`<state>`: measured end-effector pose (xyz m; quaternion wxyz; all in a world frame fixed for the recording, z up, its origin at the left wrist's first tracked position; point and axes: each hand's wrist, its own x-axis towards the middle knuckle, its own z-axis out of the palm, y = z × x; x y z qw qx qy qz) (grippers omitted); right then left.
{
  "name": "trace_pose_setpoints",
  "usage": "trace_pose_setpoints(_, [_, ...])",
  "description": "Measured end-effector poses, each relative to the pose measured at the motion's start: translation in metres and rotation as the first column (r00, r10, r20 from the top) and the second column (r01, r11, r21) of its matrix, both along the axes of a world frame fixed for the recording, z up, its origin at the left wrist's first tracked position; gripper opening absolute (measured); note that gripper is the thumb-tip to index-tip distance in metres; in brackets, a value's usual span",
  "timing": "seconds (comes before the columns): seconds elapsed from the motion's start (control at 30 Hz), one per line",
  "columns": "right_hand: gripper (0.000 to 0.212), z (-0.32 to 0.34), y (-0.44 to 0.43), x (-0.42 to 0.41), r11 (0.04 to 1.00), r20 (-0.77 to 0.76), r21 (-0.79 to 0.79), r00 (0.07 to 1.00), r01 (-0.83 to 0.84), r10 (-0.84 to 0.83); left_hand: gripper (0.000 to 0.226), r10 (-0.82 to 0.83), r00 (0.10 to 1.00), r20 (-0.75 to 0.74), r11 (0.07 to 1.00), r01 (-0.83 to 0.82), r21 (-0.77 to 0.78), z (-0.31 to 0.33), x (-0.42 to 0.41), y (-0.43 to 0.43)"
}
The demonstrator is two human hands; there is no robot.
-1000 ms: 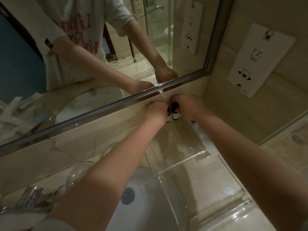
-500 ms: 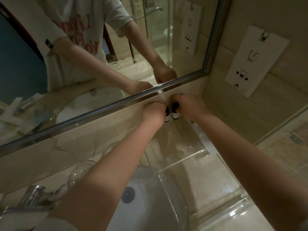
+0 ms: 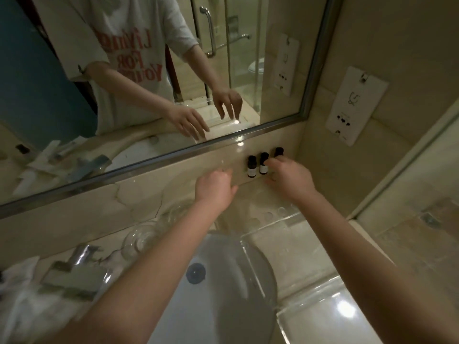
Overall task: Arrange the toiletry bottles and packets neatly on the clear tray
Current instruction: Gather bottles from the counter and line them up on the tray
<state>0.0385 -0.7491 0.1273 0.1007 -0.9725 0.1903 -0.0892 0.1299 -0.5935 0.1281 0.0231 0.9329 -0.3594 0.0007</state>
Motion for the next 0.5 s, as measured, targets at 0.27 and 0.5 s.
trace_pose_setpoints(0.27, [0.044,0.019,0.081,-0.057,0.998,0.079,-0.009,0.995,-0.062,0.063,0.041,0.050,0.998,-0.042,0.989,-0.055,-0.135,0.029,-0.055,0.096])
trace_pose_setpoints(0.5, [0.042,0.019,0.183,-0.090,0.990,0.087,0.034,0.988,-0.134,0.131,0.047,0.144,0.986,-0.082,0.963,-0.159,-0.218,0.029,-0.096,0.200])
